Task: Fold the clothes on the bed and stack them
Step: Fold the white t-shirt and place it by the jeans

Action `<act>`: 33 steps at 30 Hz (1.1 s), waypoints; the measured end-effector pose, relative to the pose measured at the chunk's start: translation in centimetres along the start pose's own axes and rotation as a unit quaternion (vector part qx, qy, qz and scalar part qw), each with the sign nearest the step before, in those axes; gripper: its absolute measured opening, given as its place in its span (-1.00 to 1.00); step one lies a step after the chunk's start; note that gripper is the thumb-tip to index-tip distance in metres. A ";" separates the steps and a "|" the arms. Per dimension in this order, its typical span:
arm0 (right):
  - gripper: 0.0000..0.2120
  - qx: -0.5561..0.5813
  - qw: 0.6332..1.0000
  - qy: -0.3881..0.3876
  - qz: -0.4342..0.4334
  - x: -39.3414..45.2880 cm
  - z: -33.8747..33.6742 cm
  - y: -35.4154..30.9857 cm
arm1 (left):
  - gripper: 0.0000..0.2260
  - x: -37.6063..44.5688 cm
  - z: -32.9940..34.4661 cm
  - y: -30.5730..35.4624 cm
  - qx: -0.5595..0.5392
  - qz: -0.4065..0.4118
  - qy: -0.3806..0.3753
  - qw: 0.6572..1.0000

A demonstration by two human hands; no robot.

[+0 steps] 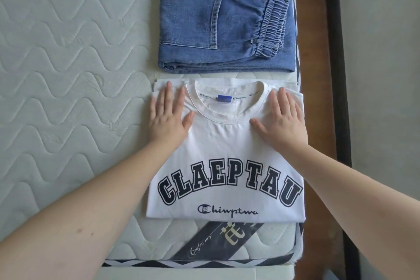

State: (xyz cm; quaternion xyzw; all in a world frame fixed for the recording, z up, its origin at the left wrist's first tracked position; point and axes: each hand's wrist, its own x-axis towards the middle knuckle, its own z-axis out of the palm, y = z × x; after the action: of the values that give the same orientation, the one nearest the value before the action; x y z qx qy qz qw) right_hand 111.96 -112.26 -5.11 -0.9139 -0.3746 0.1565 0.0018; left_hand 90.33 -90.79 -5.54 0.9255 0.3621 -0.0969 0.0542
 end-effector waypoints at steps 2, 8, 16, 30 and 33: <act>-0.22 0.004 0.999 0.023 -0.026 -0.6 0.3 -0.6 | -0.40 -0.7 0.5 0.7 0.011 0.065 0.027 0.997; -0.31 0.011 0.997 0.024 -0.070 0.5 1.3 -2.2 | -0.34 0.8 0.9 1.7 0.030 0.092 0.004 0.995; -0.20 0.010 0.997 -0.067 -0.049 3.7 -0.6 -1.5 | -0.34 1.8 -0.2 2.6 0.023 0.057 -0.053 0.997; -0.32 -0.020 0.998 -0.055 0.011 -6.9 0.0 3.2 | -0.37 -3.2 0.2 -3.3 -0.026 -0.045 -0.060 0.997; -0.36 -0.005 0.997 -0.063 -0.049 -11.2 0.8 1.4 | -0.33 -7.1 -0.2 -2.5 -0.012 0.014 -0.067 0.998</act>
State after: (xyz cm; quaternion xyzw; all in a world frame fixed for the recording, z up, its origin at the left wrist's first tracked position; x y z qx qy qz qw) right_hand 105.14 -121.05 -2.81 -0.8827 -0.4194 0.2113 -0.0187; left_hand 83.58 -93.64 -3.84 0.9213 0.3453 -0.1538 0.0905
